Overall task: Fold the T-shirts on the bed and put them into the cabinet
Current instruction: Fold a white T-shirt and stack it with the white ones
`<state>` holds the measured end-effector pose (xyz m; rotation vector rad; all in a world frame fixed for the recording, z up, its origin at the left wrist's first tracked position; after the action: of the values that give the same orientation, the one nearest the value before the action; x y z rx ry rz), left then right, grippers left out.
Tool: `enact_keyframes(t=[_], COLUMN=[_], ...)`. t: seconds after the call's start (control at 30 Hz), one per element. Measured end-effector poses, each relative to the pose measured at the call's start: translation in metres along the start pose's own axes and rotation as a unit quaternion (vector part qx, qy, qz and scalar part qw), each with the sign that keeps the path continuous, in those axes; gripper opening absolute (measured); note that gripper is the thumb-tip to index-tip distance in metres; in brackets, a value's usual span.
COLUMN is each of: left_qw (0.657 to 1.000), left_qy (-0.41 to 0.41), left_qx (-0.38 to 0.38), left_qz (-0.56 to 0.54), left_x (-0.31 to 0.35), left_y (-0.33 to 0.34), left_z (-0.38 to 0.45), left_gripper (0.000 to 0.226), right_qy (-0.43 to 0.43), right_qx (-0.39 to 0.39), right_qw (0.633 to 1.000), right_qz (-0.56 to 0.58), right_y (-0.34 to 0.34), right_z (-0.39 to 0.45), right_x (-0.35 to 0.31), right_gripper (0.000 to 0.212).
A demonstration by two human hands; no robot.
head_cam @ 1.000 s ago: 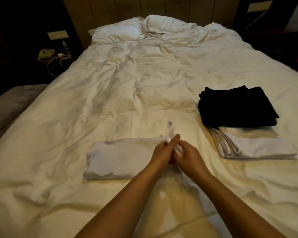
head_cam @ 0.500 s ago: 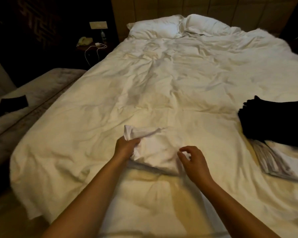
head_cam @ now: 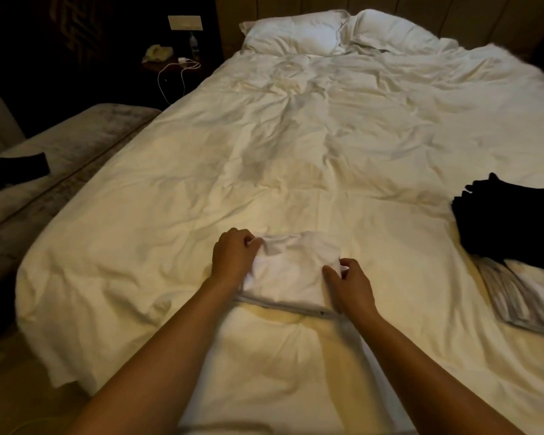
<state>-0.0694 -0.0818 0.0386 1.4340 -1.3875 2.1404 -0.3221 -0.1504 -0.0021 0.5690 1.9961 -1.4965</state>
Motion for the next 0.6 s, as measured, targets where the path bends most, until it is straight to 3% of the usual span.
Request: enact_keyframes(t=[0.07, 0.13, 0.27, 0.4, 0.6], left_qw=[0.994, 0.987, 0.966, 0.928, 0.900], left_qy=[-0.073, -0.130, -0.250, -0.325, -0.332], left_qx=[0.015, 0.011, -0.039, -0.114, -0.119], left_qz=[-0.084, -0.099, -0.059, -0.144, -0.256], left_x=[-0.011, -0.026, -0.053, -0.060, -0.050], left_y=[-0.007, -0.009, -0.005, 0.003, 0.006], left_z=[0.005, 0.009, 0.005, -0.003, -0.013], left_gripper=[0.027, 0.028, 0.079, 0.076, 0.077], right_qy=[0.008, 0.021, 0.050, 0.065, 0.071], right_qx=[-0.001, 0.000, -0.004, -0.020, -0.033], right_qw=[1.000, 1.000, 0.999, 0.997, 0.983], right_qz=[-0.002, -0.010, 0.010, 0.041, 0.166], right_y=[0.002, 0.004, 0.008, 0.011, 0.006], right_z=[0.002, 0.003, 0.007, 0.009, 0.007], right_x=[0.004, 0.008, 0.011, 0.008, 0.007], right_gripper=[0.044, 0.041, 0.037, 0.035, 0.024])
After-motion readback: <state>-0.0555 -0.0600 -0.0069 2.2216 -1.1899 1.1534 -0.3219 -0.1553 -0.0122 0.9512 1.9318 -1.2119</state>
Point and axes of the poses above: each hand's wrist, its own z-axis towards the middle knuckle, its own y-axis out of the palm, x = y × z, the point moved 5 cm from there along z, towards the middle knuckle, and after that the axes turned 15 degrees about -z, right-handed, at the moved point
